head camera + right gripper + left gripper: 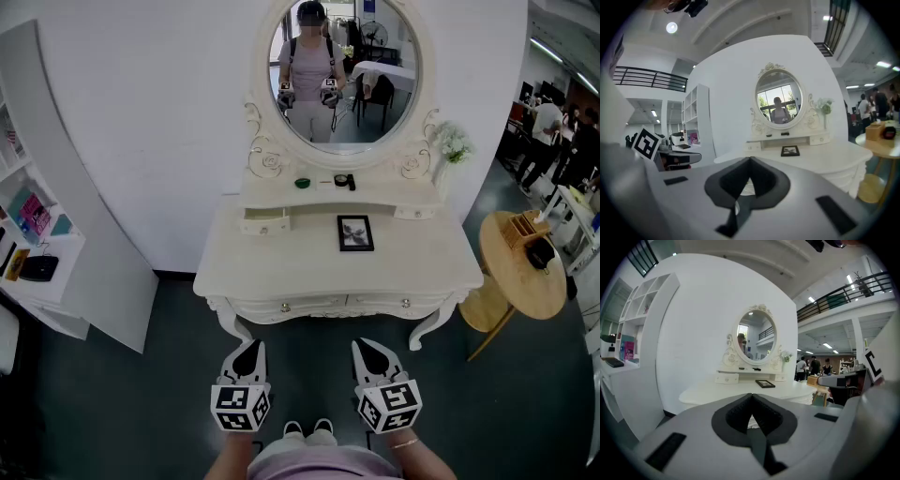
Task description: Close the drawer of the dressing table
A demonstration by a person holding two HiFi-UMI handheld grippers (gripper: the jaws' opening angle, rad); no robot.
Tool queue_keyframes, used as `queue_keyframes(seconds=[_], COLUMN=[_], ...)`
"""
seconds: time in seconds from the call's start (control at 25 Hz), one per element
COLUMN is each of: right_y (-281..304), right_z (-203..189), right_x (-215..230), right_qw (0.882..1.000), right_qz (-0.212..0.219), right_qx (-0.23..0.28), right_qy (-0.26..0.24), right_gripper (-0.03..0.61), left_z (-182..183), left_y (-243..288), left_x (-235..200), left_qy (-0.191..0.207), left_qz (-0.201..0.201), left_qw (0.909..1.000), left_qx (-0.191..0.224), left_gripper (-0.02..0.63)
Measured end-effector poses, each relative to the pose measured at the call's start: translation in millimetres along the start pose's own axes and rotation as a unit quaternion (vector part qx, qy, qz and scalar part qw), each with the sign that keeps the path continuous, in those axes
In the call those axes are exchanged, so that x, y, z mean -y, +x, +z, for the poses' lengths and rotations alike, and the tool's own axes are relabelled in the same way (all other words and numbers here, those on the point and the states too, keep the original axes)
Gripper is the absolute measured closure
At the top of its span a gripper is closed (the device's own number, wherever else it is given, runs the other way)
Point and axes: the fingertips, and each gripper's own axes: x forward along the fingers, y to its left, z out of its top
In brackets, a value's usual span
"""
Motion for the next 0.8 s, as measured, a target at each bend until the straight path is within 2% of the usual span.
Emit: queue_keyframes(seconds=[0.44, 0.72, 0.76, 0.8], right_y=[-1.3, -5.6, -5.7, -5.7], right_z=[-4.2, 0.5, 0.3, 0.0], right_x=[2.4, 8.3, 9.0, 9.5], right_qw=[1.0, 0.999, 0.999, 0.999], right_qz=[0.023, 0.029, 0.03, 0.03], right_qx=[-0.006, 0.013, 0.013, 0.012], right_qy=[-0.003, 0.015, 0.017, 0.019], right_gripper=[0.577, 0.577, 0.577, 0.576], left_z=[3.3, 11.4, 12.0, 12.4], left_y=[0.4, -2.4, -2.7, -2.7], left_x=[7.5, 6.7, 5.7, 4.5], left_qy=[0.01, 0.022, 0.02, 0.017], left_qz=[0.017, 0.035, 0.037, 0.039], left_qw=[0.9998, 0.999, 0.999, 0.999], left_qx=[0.007, 0.017, 0.017, 0.017], left_gripper=[0.612, 0.611, 0.597, 0.547])
